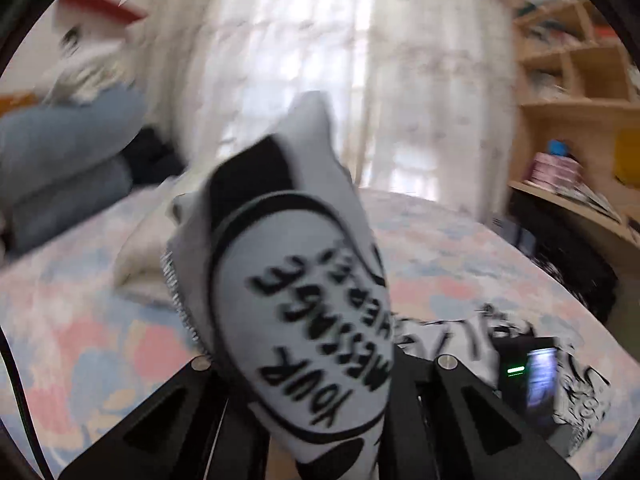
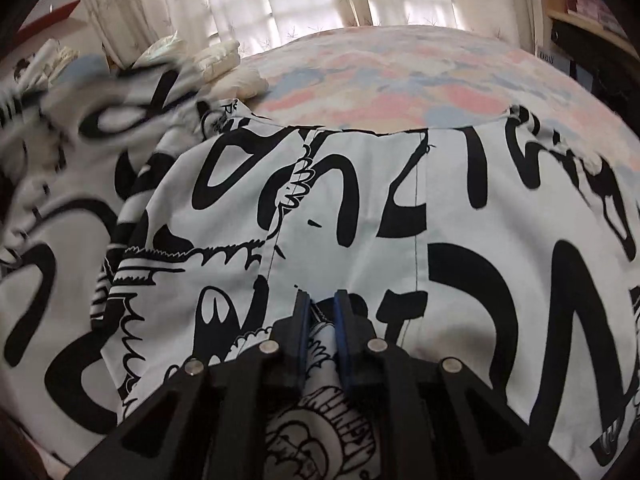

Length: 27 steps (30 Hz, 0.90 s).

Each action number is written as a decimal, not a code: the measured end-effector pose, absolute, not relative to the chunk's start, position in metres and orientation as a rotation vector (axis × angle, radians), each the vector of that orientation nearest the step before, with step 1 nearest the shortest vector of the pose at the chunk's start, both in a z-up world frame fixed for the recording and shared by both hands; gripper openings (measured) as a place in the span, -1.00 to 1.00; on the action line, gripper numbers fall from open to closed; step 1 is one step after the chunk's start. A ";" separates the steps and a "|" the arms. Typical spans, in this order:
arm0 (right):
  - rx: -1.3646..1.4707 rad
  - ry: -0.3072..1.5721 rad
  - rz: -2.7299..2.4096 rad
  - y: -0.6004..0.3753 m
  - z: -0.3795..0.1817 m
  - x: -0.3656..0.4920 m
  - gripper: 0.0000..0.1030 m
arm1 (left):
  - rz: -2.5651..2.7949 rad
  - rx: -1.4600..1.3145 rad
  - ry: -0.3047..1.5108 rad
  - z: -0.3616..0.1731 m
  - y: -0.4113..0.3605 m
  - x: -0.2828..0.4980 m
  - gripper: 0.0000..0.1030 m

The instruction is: Fold large clothes

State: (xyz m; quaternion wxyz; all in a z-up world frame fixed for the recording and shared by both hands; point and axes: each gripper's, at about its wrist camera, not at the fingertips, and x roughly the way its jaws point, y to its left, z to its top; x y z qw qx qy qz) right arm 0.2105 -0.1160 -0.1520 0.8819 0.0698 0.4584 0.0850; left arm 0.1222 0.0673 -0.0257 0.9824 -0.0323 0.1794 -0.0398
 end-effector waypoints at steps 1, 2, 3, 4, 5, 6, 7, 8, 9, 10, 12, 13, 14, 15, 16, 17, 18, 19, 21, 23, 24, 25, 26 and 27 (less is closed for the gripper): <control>0.166 0.955 0.187 -0.118 -0.152 0.210 -0.76 | -0.106 -0.048 0.357 -0.021 0.054 0.123 -0.91; 0.190 0.956 0.202 -0.121 -0.152 0.210 -0.76 | -0.126 -0.036 0.357 -0.018 0.043 0.124 -0.91; 0.220 0.961 0.230 -0.126 -0.152 0.209 -0.76 | -0.150 -0.015 0.360 -0.014 0.029 0.125 -0.91; 0.250 0.971 0.259 -0.131 -0.149 0.207 -0.76 | -0.168 0.004 0.364 -0.010 0.018 0.127 -0.91; 0.282 0.982 0.283 -0.135 -0.147 0.207 -0.76 | -0.184 0.019 0.367 -0.007 0.007 0.128 -0.91; 0.354 0.990 0.325 -0.148 -0.140 0.199 -0.76 | -0.203 0.036 0.366 -0.004 -0.006 0.129 -0.91; 0.388 0.984 0.335 -0.157 -0.136 0.194 -0.76 | -0.217 0.051 0.362 -0.002 -0.016 0.130 -0.91; 0.421 0.965 0.329 -0.170 -0.128 0.183 -0.76 | -0.234 0.067 0.356 0.001 -0.029 0.131 -0.91; 0.443 0.932 0.303 -0.188 -0.119 0.170 -0.76 | -0.246 0.080 0.354 0.002 -0.040 0.129 -0.91; 0.453 0.904 0.268 -0.202 -0.111 0.159 -0.76 | -0.258 0.095 0.354 0.004 -0.051 0.127 -0.90; 0.471 0.844 0.162 -0.242 -0.097 0.131 -0.76 | -0.293 0.117 0.359 0.003 -0.079 0.127 -0.90; 0.491 0.818 0.117 -0.262 -0.092 0.119 -0.76 | -0.312 0.125 0.363 0.001 -0.093 0.127 -0.90; 0.504 0.802 0.083 -0.276 -0.089 0.111 -0.76 | -0.328 0.135 0.368 -0.002 -0.106 0.125 -0.90; 0.515 0.779 0.028 -0.295 -0.085 0.100 -0.76 | -0.345 0.153 0.379 -0.007 -0.123 0.123 -0.90; 0.516 0.760 -0.015 -0.308 -0.082 0.091 -0.76 | -0.358 0.167 0.388 -0.012 -0.137 0.120 -0.90; 0.514 0.742 -0.074 -0.325 -0.080 0.081 -0.76 | -0.376 0.185 0.397 -0.019 -0.152 0.118 -0.90; 0.514 0.734 -0.111 -0.335 -0.079 0.074 -0.76 | -0.400 0.209 0.409 -0.029 -0.170 0.115 -0.90; 0.515 0.726 -0.146 -0.345 -0.079 0.066 -0.76 | -0.424 0.235 0.430 -0.041 -0.187 0.114 -0.90; 0.522 0.711 -0.217 -0.364 -0.080 0.054 -0.76 | -0.465 0.286 0.474 -0.066 -0.212 0.108 -0.89; 0.516 0.706 -0.280 -0.376 -0.081 0.045 -0.76 | -0.513 0.363 0.535 -0.099 -0.240 0.102 -0.89; 0.524 0.703 -0.303 -0.383 -0.083 0.040 -0.76 | -0.534 0.394 0.563 -0.114 -0.252 0.101 -0.90; 0.538 0.699 -0.305 -0.389 -0.085 0.037 -0.76 | -0.545 0.433 0.592 -0.130 -0.262 0.098 -0.89; 0.549 0.697 -0.306 -0.395 -0.086 0.032 -0.76 | -0.544 0.484 0.622 -0.146 -0.272 0.097 -0.89; 0.554 0.698 -0.311 -0.398 -0.087 0.029 -0.76 | -0.534 0.524 0.641 -0.159 -0.279 0.097 -0.90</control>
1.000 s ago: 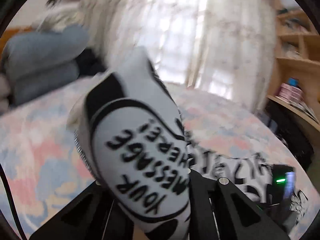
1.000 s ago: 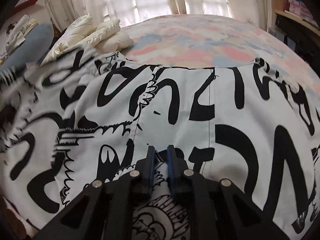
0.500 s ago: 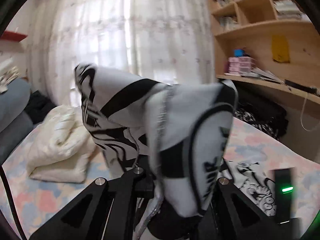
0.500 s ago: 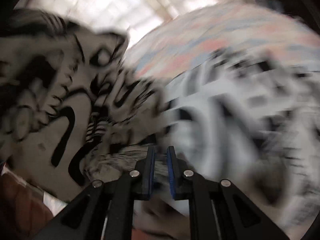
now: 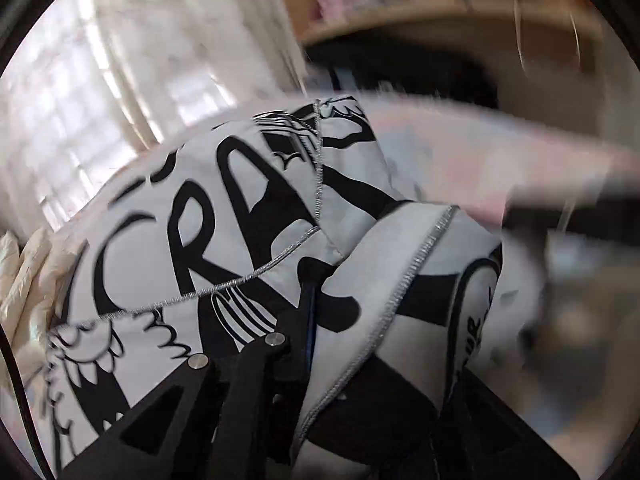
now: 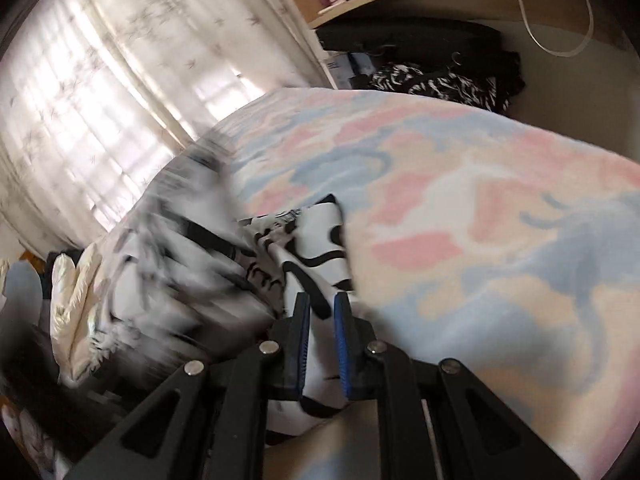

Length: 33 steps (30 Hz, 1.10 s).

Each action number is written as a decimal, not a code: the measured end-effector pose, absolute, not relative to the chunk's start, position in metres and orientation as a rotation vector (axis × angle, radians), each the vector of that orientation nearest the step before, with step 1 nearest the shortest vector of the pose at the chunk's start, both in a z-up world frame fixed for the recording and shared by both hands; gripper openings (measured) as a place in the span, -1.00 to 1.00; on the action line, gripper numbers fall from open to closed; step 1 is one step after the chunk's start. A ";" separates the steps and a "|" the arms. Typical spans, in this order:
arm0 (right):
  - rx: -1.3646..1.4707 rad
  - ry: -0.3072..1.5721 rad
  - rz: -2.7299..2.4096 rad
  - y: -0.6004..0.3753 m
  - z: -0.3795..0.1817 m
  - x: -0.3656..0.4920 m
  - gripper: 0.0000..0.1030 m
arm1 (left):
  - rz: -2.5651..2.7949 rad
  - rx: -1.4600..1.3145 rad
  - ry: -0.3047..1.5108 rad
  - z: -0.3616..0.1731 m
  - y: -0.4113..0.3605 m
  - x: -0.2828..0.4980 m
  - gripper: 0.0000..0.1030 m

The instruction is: Fold large clothes

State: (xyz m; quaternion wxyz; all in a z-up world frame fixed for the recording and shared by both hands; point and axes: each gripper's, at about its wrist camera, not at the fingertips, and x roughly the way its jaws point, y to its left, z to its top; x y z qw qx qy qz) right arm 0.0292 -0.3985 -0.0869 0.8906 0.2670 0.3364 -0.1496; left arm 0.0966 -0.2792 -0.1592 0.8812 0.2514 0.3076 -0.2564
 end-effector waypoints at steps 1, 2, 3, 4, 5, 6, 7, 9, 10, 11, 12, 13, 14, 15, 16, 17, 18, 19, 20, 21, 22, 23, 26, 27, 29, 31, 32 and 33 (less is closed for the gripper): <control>0.555 0.700 -0.313 -0.400 -0.087 0.027 -0.76 | -0.528 0.528 0.645 -0.163 -0.281 0.098 -0.90; 0.557 0.701 -0.312 -0.404 -0.085 0.024 -0.76 | -0.529 0.514 0.650 -0.162 -0.281 0.100 -0.90; 0.564 0.702 -0.308 -0.404 -0.086 0.023 -0.76 | -0.535 0.492 0.662 -0.159 -0.279 0.104 -0.89; 0.571 0.702 -0.303 -0.404 -0.088 0.022 -0.76 | -0.540 0.481 0.671 -0.158 -0.277 0.107 -0.89; 0.575 0.701 -0.299 -0.405 -0.089 0.024 -0.76 | -0.545 0.477 0.680 -0.157 -0.276 0.108 -0.87; 0.576 0.700 -0.297 -0.404 -0.089 0.025 -0.76 | -0.547 0.481 0.683 -0.159 -0.275 0.108 -0.85; 0.577 0.699 -0.295 -0.404 -0.088 0.026 -0.76 | -0.550 0.492 0.683 -0.158 -0.275 0.106 -0.83; 0.574 0.700 -0.290 -0.406 -0.088 0.032 -0.76 | -0.581 0.499 0.692 -0.154 -0.274 0.105 -0.55; 0.572 0.702 -0.286 -0.407 -0.088 0.033 -0.76 | -0.607 0.488 0.706 -0.146 -0.272 0.107 -0.45; 0.571 0.704 -0.282 -0.407 -0.086 0.033 -0.76 | -0.625 0.473 0.719 -0.140 -0.269 0.106 -0.27; 0.570 0.708 -0.273 -0.407 -0.084 0.033 -0.76 | -0.639 0.456 0.738 -0.133 -0.266 0.106 -0.04; 0.572 0.713 -0.262 -0.409 -0.082 0.034 -0.76 | -0.650 0.442 0.760 -0.128 -0.264 0.102 0.09; 0.579 0.718 -0.254 -0.409 -0.080 0.033 -0.76 | -0.663 0.425 0.784 -0.123 -0.260 0.102 0.31; 0.594 0.722 -0.242 -0.410 -0.077 0.032 -0.75 | -0.672 0.399 0.809 -0.116 -0.253 0.101 0.38; 0.611 0.728 -0.226 -0.412 -0.075 0.031 -0.71 | -0.679 0.376 0.830 -0.111 -0.247 0.099 0.38; 0.619 0.730 -0.215 -0.412 -0.073 0.031 -0.58 | -0.690 0.353 0.855 -0.106 -0.241 0.099 0.38; 0.625 0.728 -0.207 -0.413 -0.069 0.030 -0.46 | -0.699 0.326 0.882 -0.099 -0.234 0.099 0.38; 0.625 0.726 -0.199 -0.414 -0.063 0.029 -0.42 | -0.704 0.303 0.896 -0.092 -0.227 0.098 0.38; 0.625 0.726 -0.187 -0.413 -0.060 0.030 -0.39 | -0.716 0.277 0.902 -0.085 -0.218 0.096 0.38; 0.626 0.729 -0.162 -0.413 -0.054 0.031 -0.39 | -0.728 0.245 0.893 -0.072 -0.206 0.093 0.38; 0.627 0.736 -0.137 -0.412 -0.049 0.034 -0.39 | -0.727 0.225 0.874 -0.060 -0.194 0.090 0.39; 0.628 0.746 -0.114 -0.412 -0.045 0.037 -0.36 | -0.719 0.216 0.853 -0.051 -0.184 0.088 0.39; 0.663 0.813 -0.014 -0.413 -0.039 0.057 -0.15 | -0.675 0.206 0.787 -0.024 -0.154 0.088 0.39; 0.676 0.842 0.006 -0.414 -0.040 0.065 -0.11 | -0.653 0.205 0.772 -0.019 -0.142 0.091 0.39; 0.668 0.905 0.029 -0.413 -0.046 0.082 -0.08 | -0.591 0.219 0.759 -0.017 -0.123 0.103 0.39; 0.667 0.988 0.045 -0.412 -0.058 0.098 -0.04 | -0.524 0.226 0.780 -0.025 -0.106 0.120 0.39; 0.672 1.027 0.057 -0.410 -0.065 0.105 -0.04 | -0.504 0.220 0.794 -0.030 -0.096 0.127 0.33; 0.680 1.065 0.068 -0.410 -0.073 0.112 -0.03 | -0.481 0.213 0.818 -0.038 -0.087 0.136 0.21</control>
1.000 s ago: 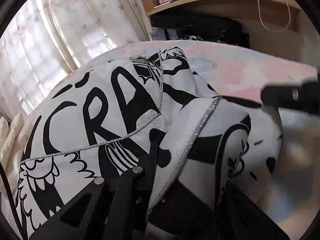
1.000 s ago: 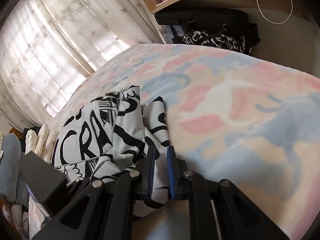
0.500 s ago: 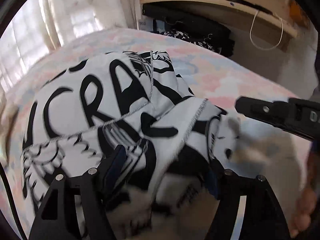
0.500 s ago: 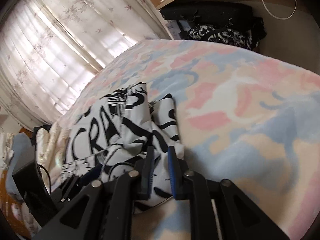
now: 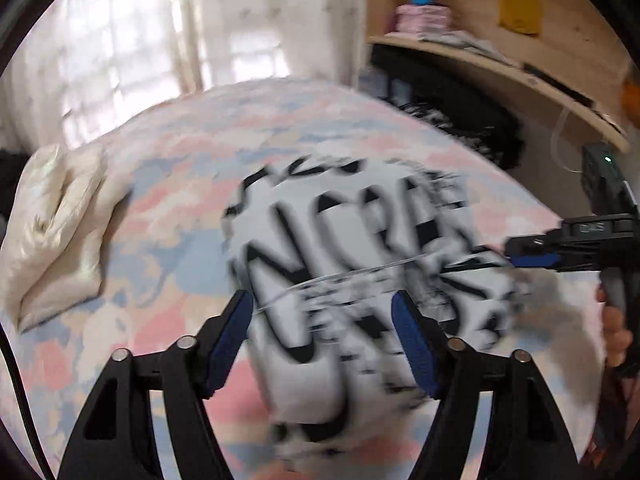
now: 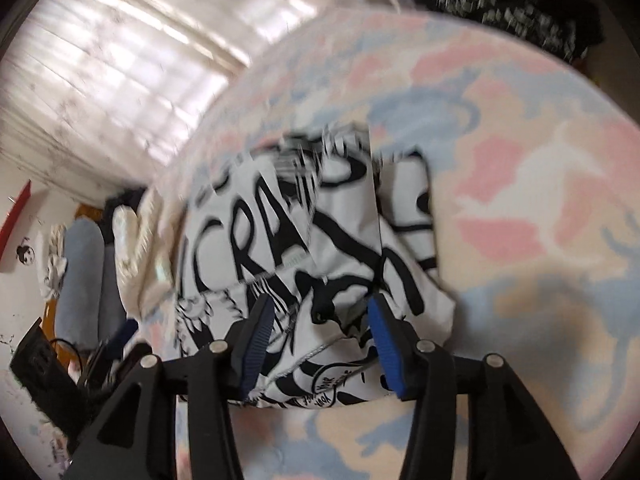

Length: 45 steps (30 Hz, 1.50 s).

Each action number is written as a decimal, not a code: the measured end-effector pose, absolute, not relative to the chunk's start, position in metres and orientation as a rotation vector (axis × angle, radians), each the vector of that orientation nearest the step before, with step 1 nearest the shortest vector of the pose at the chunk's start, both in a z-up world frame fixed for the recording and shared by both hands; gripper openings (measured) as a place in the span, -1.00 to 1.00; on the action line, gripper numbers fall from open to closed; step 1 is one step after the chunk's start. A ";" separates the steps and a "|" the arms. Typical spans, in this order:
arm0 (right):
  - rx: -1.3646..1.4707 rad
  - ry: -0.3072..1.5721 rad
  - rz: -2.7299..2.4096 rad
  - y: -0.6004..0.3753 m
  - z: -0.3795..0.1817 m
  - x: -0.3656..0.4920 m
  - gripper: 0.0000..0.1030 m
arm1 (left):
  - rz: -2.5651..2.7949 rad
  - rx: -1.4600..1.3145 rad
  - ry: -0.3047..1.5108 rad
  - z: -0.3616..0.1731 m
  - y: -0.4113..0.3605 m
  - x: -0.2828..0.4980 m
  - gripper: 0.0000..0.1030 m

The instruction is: Fold large clothes

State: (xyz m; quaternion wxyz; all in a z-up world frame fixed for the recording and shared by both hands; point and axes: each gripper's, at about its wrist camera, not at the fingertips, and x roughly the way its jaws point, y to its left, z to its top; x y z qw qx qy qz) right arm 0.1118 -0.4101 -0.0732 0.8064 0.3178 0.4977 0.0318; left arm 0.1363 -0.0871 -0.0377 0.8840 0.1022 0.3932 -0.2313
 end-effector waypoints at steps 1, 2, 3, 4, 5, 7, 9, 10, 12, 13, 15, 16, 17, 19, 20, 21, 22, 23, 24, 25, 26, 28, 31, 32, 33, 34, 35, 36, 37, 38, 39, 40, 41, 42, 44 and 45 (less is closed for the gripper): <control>0.692 1.104 0.076 -0.410 -0.082 0.118 -0.03 | -0.469 0.205 0.848 -0.046 -0.083 0.149 0.15; 0.701 1.137 0.086 -0.409 -0.090 0.124 -0.03 | -0.473 0.178 0.893 -0.057 -0.075 0.158 0.07; 0.700 1.170 0.093 -0.407 -0.097 0.131 -0.03 | -0.478 0.152 0.924 -0.065 -0.071 0.166 0.00; 0.699 1.188 0.093 -0.406 -0.103 0.135 -0.03 | -0.486 0.120 0.948 -0.073 -0.066 0.170 0.00; 0.713 1.200 0.100 -0.405 -0.108 0.140 -0.03 | -0.505 0.081 0.959 -0.077 -0.061 0.174 0.00; 0.704 1.214 0.116 -0.400 -0.114 0.147 -0.03 | -0.542 0.033 0.962 -0.085 -0.056 0.181 0.00; 0.677 1.245 0.125 -0.392 -0.120 0.155 -0.03 | -0.556 0.003 0.975 -0.092 -0.055 0.188 0.00; 0.657 1.255 0.122 -0.388 -0.123 0.158 -0.03 | -0.558 -0.009 0.981 -0.095 -0.053 0.192 0.00; 0.592 1.236 0.115 -0.379 -0.122 0.161 -0.36 | -0.556 -0.019 0.986 -0.096 -0.053 0.195 0.00; 0.565 1.222 0.115 -0.376 -0.119 0.161 -0.55 | -0.555 -0.015 0.988 -0.094 -0.054 0.195 0.00; 0.522 1.111 0.095 -0.374 -0.095 0.149 -0.69 | -0.554 0.009 0.990 -0.092 -0.059 0.194 0.00; 0.506 1.054 0.091 -0.375 -0.083 0.143 -0.70 | -0.554 0.023 0.987 -0.091 -0.063 0.192 0.00; 0.486 0.981 0.085 -0.376 -0.068 0.133 -0.71 | -0.559 0.040 0.978 -0.091 -0.068 0.190 0.00; 0.426 0.887 0.046 -0.376 -0.048 0.116 -0.72 | -0.557 0.078 0.965 -0.092 -0.078 0.187 0.00; 0.399 0.886 0.019 -0.377 -0.048 0.112 -0.73 | -0.544 0.115 0.960 -0.094 -0.087 0.185 0.00; 0.391 0.896 -0.005 -0.378 -0.052 0.110 -0.73 | -0.531 0.145 0.957 -0.096 -0.095 0.183 0.00; 0.381 0.927 -0.027 -0.380 -0.062 0.109 -0.73 | -0.514 0.180 0.953 -0.099 -0.102 0.180 0.00; 0.376 0.953 -0.040 -0.380 -0.070 0.109 -0.73 | -0.495 0.219 0.949 -0.102 -0.110 0.177 0.00; 0.382 0.982 -0.052 -0.381 -0.083 0.109 -0.73 | -0.471 0.261 0.943 -0.107 -0.119 0.174 0.00; 0.390 1.001 -0.060 -0.384 -0.095 0.109 -0.73 | -0.457 0.286 0.938 -0.111 -0.124 0.172 0.00; 0.403 1.003 -0.064 -0.389 -0.103 0.109 -0.73 | -0.441 0.311 0.928 -0.116 -0.129 0.170 0.00; 0.456 1.002 -0.066 -0.398 -0.112 0.107 -0.73 | -0.408 0.356 0.903 -0.126 -0.136 0.166 0.00; 0.460 1.004 -0.072 -0.396 -0.115 0.107 -0.72 | -0.386 0.365 0.876 -0.127 -0.140 0.162 0.00; 0.442 1.013 -0.071 -0.396 -0.113 0.107 -0.72 | -0.385 0.362 0.872 -0.126 -0.139 0.161 0.00; 0.432 1.021 -0.066 -0.393 -0.111 0.109 -0.71 | -0.387 0.358 0.870 -0.123 -0.138 0.160 0.01; 0.431 1.035 -0.054 -0.392 -0.107 0.110 -0.63 | -0.396 0.362 0.876 -0.120 -0.138 0.159 0.01; 0.434 1.051 -0.050 -0.396 -0.105 0.110 -0.59 | -0.408 0.368 0.887 -0.116 -0.137 0.159 0.06; 0.434 1.077 -0.052 -0.396 -0.098 0.112 -0.50 | -0.432 0.365 0.908 -0.110 -0.136 0.160 0.10; 0.430 1.085 -0.062 -0.395 -0.092 0.115 -0.43 | -0.454 0.350 0.924 -0.104 -0.134 0.162 0.10; 0.427 1.080 -0.071 -0.396 -0.084 0.116 -0.26 | -0.477 0.317 0.931 -0.094 -0.129 0.165 0.10; 0.426 1.063 -0.076 -0.397 -0.075 0.116 -0.06 | -0.481 0.297 0.926 -0.089 -0.125 0.170 0.10; 0.426 1.040 -0.078 -0.397 -0.066 0.118 0.04 | -0.477 0.279 0.917 -0.082 -0.122 0.175 0.10; 0.424 1.023 -0.078 -0.399 -0.060 0.119 0.21 | -0.470 0.263 0.908 -0.076 -0.119 0.181 0.10; 0.420 1.002 -0.077 -0.399 -0.055 0.124 0.30 | -0.457 0.248 0.903 -0.072 -0.116 0.189 0.10; 0.409 0.984 -0.086 -0.400 -0.050 0.140 0.33 | -0.421 0.226 0.915 -0.072 -0.113 0.209 0.10; 0.418 0.984 -0.091 -0.403 -0.052 0.150 0.33 | -0.410 0.210 0.928 -0.075 -0.111 0.221 0.10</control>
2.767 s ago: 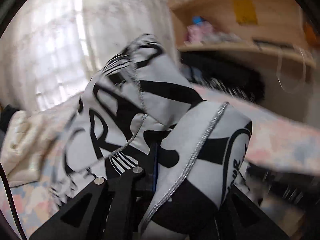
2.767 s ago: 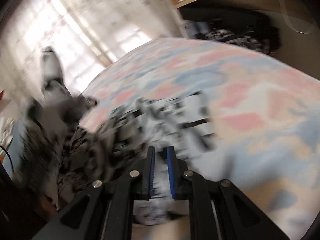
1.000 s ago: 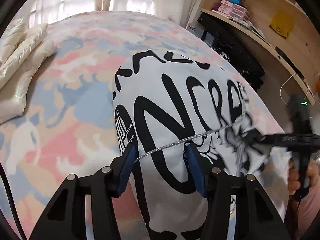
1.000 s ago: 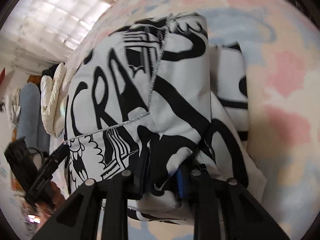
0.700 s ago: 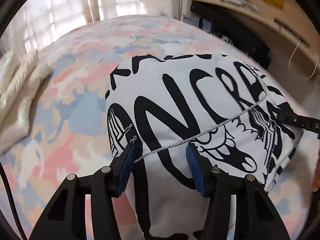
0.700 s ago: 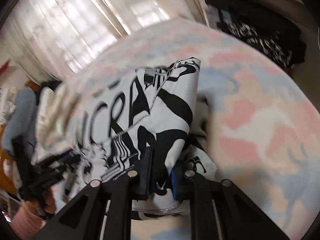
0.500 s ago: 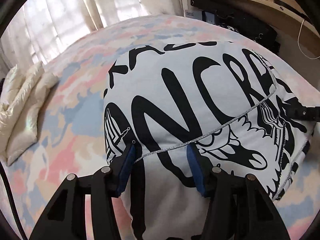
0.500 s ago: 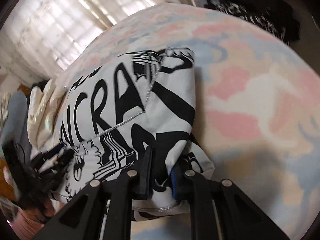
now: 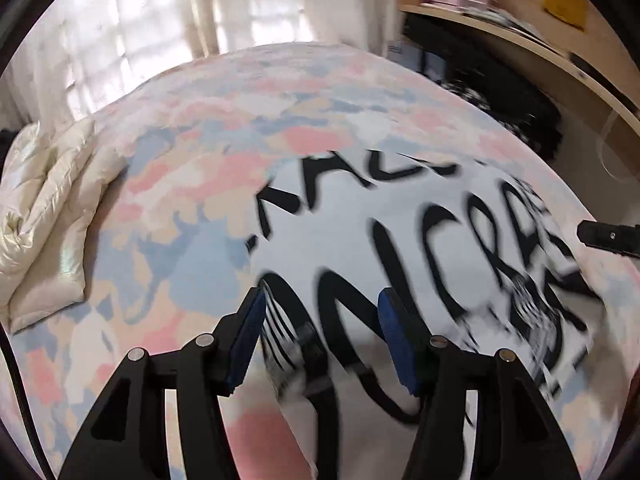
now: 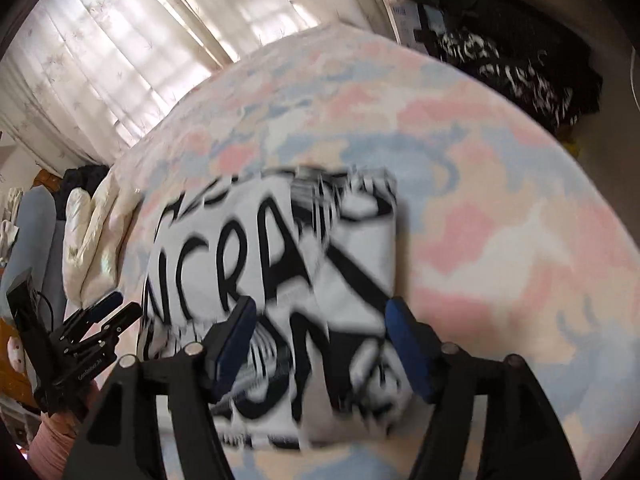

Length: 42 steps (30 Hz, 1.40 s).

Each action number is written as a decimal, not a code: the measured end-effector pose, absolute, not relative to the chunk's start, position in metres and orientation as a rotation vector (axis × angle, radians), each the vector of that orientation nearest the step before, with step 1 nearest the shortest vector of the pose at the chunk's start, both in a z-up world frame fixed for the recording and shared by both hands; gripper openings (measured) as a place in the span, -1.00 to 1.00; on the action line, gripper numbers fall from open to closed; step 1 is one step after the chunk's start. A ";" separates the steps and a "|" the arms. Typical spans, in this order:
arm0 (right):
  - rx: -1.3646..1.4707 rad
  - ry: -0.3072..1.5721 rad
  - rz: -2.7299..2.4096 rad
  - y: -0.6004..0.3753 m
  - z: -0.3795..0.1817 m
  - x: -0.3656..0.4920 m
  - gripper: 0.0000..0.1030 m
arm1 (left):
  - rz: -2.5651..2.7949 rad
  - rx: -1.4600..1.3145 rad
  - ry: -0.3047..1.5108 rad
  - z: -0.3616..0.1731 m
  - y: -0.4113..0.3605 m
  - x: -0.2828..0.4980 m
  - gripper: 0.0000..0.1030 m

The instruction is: Fold large clothes

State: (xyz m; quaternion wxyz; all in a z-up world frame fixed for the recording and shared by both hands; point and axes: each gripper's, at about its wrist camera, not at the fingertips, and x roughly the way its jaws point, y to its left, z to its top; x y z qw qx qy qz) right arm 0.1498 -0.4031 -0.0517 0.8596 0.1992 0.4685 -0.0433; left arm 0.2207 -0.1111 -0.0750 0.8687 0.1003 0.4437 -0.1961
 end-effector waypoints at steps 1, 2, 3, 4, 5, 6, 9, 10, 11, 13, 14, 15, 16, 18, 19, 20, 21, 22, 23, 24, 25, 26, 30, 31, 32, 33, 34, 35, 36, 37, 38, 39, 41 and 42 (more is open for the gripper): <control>0.449 0.989 -0.098 -0.409 -0.058 0.164 0.33 | -0.402 0.194 0.941 -0.078 -0.110 0.232 0.10; 0.470 0.990 -0.101 -0.414 -0.061 0.172 0.33 | -0.395 0.185 0.956 -0.082 -0.111 0.241 0.10; 0.500 0.982 -0.103 -0.419 -0.066 0.182 0.33 | -0.385 0.187 0.972 -0.086 -0.113 0.251 0.10; 0.515 0.970 -0.104 -0.422 -0.069 0.189 0.32 | -0.384 0.188 0.971 -0.088 -0.115 0.257 0.10; 0.516 0.952 -0.110 -0.421 -0.068 0.197 0.32 | -0.385 0.188 0.960 -0.088 -0.118 0.261 0.10; 0.485 0.922 -0.109 -0.415 -0.065 0.205 0.32 | -0.385 0.192 0.946 -0.087 -0.121 0.264 0.10; 0.407 0.891 -0.058 -0.391 -0.061 0.221 0.26 | -0.387 0.227 0.921 -0.090 -0.133 0.271 0.13; 0.401 0.899 -0.038 -0.384 -0.063 0.226 0.22 | -0.375 0.246 0.918 -0.093 -0.137 0.272 0.17; 0.389 0.920 -0.029 -0.377 -0.068 0.233 0.13 | -0.358 0.269 0.915 -0.098 -0.141 0.274 0.23; 0.321 0.989 -0.070 -0.368 -0.088 0.246 0.02 | -0.334 0.304 0.916 -0.107 -0.144 0.277 0.35; 0.307 1.013 -0.082 -0.367 -0.095 0.250 -0.02 | -0.320 0.317 0.912 -0.112 -0.145 0.278 0.48; 0.303 1.044 -0.094 -0.370 -0.104 0.253 -0.03 | -0.312 0.321 0.914 -0.116 -0.145 0.279 0.58; 0.307 1.057 -0.096 -0.374 -0.111 0.253 -0.03 | -0.310 0.315 0.925 -0.120 -0.144 0.281 0.59; 0.296 1.059 -0.109 -0.381 -0.119 0.251 0.00 | -0.316 0.286 0.958 -0.127 -0.142 0.286 0.65; 0.284 1.056 -0.114 -0.383 -0.123 0.249 0.02 | -0.313 0.282 0.962 -0.129 -0.141 0.288 0.70; 0.278 1.049 -0.111 -0.385 -0.127 0.248 0.08 | -0.304 0.286 0.958 -0.131 -0.141 0.289 0.80; 0.285 1.045 -0.110 -0.387 -0.130 0.247 0.09 | -0.297 0.290 0.952 -0.134 -0.141 0.289 0.84; 0.294 1.039 -0.107 -0.389 -0.133 0.245 0.09 | -0.297 0.282 0.952 -0.135 -0.140 0.289 0.84; 0.289 1.034 -0.107 -0.388 -0.133 0.244 0.09 | -0.302 0.265 0.949 -0.135 -0.138 0.289 0.85; 0.279 1.030 -0.111 -0.386 -0.132 0.243 0.09 | -0.307 0.254 0.947 -0.134 -0.136 0.288 0.85; 0.271 1.028 -0.115 -0.385 -0.131 0.242 0.09 | -0.313 0.241 0.947 -0.132 -0.133 0.287 0.85; 0.259 1.027 -0.119 -0.383 -0.128 0.240 0.09 | -0.318 0.228 0.949 -0.129 -0.130 0.285 0.85; 0.214 1.017 -0.113 -0.368 -0.103 0.221 0.09 | -0.300 0.210 0.908 -0.104 -0.113 0.258 0.84; 0.212 1.005 -0.097 -0.364 -0.096 0.212 0.09 | -0.302 0.212 0.893 -0.100 -0.108 0.248 0.84; 0.214 0.993 -0.075 -0.358 -0.088 0.198 0.09 | -0.300 0.219 0.880 -0.096 -0.104 0.237 0.84; 0.219 0.985 -0.056 -0.353 -0.082 0.186 0.09 | -0.306 0.221 0.868 -0.093 -0.098 0.223 0.84; 0.223 0.979 -0.038 -0.349 -0.078 0.173 0.09 | -0.319 0.219 0.865 -0.092 -0.093 0.213 0.84; 0.224 0.976 -0.029 -0.345 -0.076 0.165 0.09 | -0.330 0.215 0.866 -0.091 -0.089 0.202 0.84; 0.222 0.972 -0.019 -0.339 -0.074 0.152 0.09 | -0.340 0.210 0.870 -0.092 -0.084 0.189 0.84; 0.223 0.970 -0.010 -0.335 -0.073 0.138 0.09 | -0.349 0.204 0.874 -0.093 -0.081 0.178 0.84; 0.224 0.972 0.003 -0.331 -0.074 0.127 0.09 | -0.353 0.202 0.876 -0.094 -0.078 0.170 0.84; 0.224 0.976 0.010 -0.329 -0.077 0.120 0.09 | -0.352 0.200 0.874 -0.097 -0.075 0.160 0.84; 0.202 0.986 -0.014 -0.327 -0.085 0.104 0.09 | -0.355 0.184 0.882 -0.104 -0.071 0.144 0.84; 0.192 0.989 -0.022 -0.328 -0.089 0.100 0.09 | -0.351 0.175 0.883 -0.107 -0.071 0.141 0.83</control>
